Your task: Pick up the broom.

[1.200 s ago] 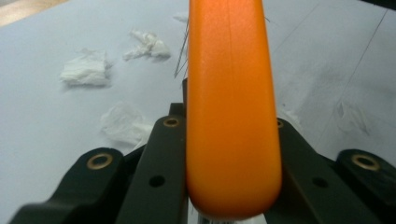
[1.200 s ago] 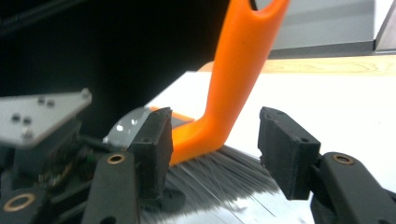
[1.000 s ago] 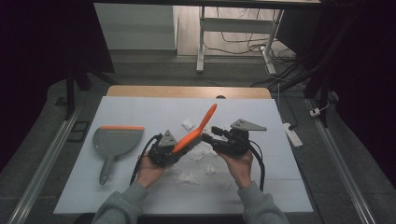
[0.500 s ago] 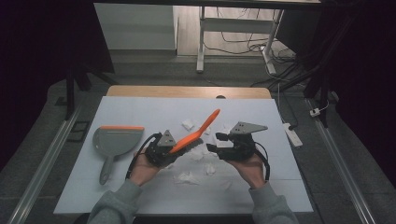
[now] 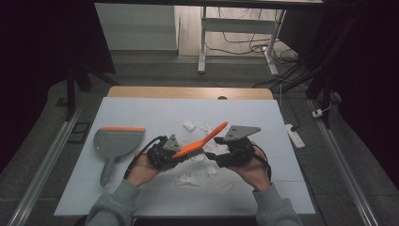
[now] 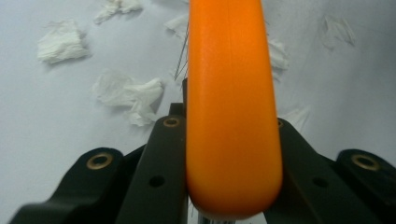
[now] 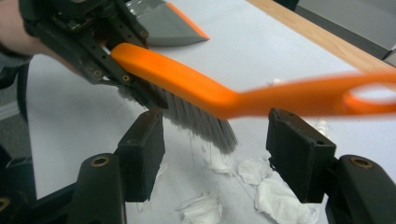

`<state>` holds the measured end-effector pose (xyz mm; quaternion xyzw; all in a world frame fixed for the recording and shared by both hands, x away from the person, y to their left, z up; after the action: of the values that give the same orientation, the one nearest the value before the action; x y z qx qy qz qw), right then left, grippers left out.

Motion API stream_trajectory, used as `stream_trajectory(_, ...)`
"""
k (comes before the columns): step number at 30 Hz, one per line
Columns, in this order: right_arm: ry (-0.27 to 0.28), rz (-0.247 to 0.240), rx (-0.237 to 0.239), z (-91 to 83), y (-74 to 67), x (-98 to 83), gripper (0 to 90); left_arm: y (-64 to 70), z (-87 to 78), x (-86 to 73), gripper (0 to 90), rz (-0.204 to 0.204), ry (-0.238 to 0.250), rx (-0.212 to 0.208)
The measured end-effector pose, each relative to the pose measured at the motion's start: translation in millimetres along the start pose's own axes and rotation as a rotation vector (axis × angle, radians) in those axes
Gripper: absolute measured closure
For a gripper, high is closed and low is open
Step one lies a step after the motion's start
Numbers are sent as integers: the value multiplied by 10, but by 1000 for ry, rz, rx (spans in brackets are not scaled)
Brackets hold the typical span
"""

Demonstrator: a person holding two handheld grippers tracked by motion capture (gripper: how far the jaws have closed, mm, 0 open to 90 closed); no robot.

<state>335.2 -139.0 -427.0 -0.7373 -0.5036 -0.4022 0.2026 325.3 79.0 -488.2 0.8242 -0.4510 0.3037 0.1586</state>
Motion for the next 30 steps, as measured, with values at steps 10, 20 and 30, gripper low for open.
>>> stream_trajectory(10, -108, -144, 5, 107, -133, 27, 326, 164, 76, 39, 798, 102, -57, -22)
stream_trajectory(20, -254, -233, 41, 259, -238, -31, 342, 323, 167, 66, 798, 176, -103, -52)
stream_trajectory(30, -340, -318, 93, 341, -292, -114, 582, 350, 130, 71, 797, 204, -94, -92)
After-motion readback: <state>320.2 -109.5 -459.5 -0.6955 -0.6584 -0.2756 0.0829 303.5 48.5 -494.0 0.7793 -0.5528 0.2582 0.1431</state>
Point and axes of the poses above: each handheld gripper's, and its own axes: z roughly forward along the jaws, x roughly out of its top, y roughly to its right, the point moved 3 cm from there along z, roughly forward along the jaws, and after that the axes turned 4 degrees about -z, right-handed, at the moved point
